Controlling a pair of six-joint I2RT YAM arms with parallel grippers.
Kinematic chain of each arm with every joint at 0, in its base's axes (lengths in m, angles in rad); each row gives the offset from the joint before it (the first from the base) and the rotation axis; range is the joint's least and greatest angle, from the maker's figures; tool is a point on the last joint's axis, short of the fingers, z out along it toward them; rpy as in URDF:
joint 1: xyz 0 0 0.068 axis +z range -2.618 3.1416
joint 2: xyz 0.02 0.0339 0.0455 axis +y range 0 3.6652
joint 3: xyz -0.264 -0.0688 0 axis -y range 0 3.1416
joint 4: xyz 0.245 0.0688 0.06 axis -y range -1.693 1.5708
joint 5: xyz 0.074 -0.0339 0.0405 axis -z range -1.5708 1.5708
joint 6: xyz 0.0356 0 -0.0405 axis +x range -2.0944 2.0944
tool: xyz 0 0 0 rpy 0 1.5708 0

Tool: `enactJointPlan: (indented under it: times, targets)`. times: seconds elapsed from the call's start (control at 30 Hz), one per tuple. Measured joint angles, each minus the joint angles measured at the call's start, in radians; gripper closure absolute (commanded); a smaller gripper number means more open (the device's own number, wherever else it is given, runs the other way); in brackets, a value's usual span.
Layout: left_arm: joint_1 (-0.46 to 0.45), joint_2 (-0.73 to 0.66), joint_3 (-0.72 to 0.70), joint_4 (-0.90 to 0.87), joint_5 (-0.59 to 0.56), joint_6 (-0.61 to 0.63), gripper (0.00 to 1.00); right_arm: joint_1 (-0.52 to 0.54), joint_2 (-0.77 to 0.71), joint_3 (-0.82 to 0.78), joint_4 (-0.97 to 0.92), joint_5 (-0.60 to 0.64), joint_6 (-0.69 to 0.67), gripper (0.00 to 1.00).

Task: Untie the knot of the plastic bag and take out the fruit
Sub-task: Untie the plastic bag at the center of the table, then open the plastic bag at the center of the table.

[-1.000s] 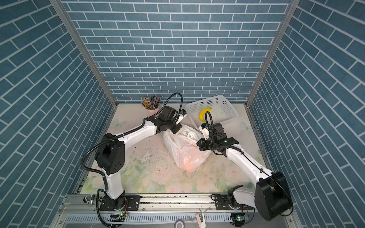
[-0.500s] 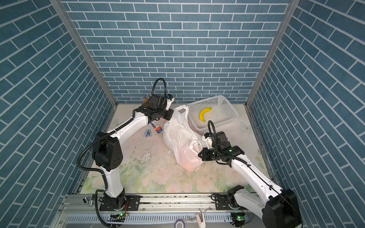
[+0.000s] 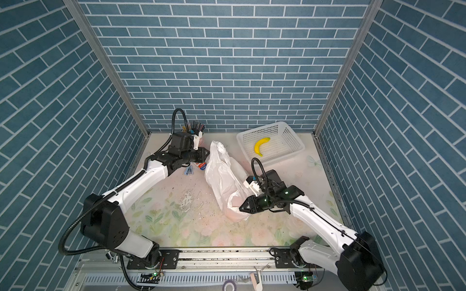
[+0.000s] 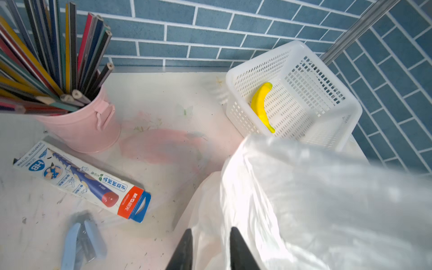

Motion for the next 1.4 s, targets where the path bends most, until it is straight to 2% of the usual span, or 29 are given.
enactJointPlan:
  times: [0.1,0.2,0.37,0.5,0.6,0.73,0.93,1.1,1.17,1.27,1.4]
  targets:
    - [-0.023,-0.089,-0.058,-0.010,-0.012,-0.069,0.64,0.000,-0.056,0.079,0.044,0.109,-0.004,0.56]
    - [-0.067,-0.181,-0.082,-0.026,-0.052,-0.157,0.69,-0.006,-0.064,0.137,0.101,0.218,-0.003,0.55]
    - [-0.214,-0.246,-0.081,-0.064,-0.144,-0.344,0.70,-0.060,0.023,0.196,0.154,0.343,0.013,0.50]
    - [-0.331,-0.157,-0.045,-0.113,-0.207,-0.488,0.64,-0.084,0.117,0.224,0.159,0.369,-0.008,0.43]
    - [-0.391,-0.059,-0.006,-0.150,-0.251,-0.567,0.54,-0.083,0.166,0.232,0.159,0.352,-0.049,0.40]
    - [-0.422,0.040,0.049,-0.179,-0.278,-0.617,0.46,-0.082,0.205,0.232,0.163,0.314,-0.103,0.36]
    - [-0.420,0.155,0.157,-0.199,-0.295,-0.611,0.46,-0.060,0.248,0.231,0.175,0.314,-0.157,0.29]
    - [-0.418,0.238,0.209,-0.229,-0.294,-0.578,0.71,-0.018,0.257,0.198,0.211,0.387,-0.200,0.31]
    - [-0.414,0.259,0.210,-0.251,-0.292,-0.564,0.84,0.001,0.260,0.177,0.227,0.441,-0.216,0.36]
    - [-0.407,0.268,0.207,-0.277,-0.293,-0.551,0.99,0.014,0.263,0.146,0.253,0.511,-0.232,0.45]
    - [-0.393,0.261,0.195,-0.288,-0.291,-0.537,1.00,0.018,0.264,0.113,0.282,0.566,-0.246,0.67]
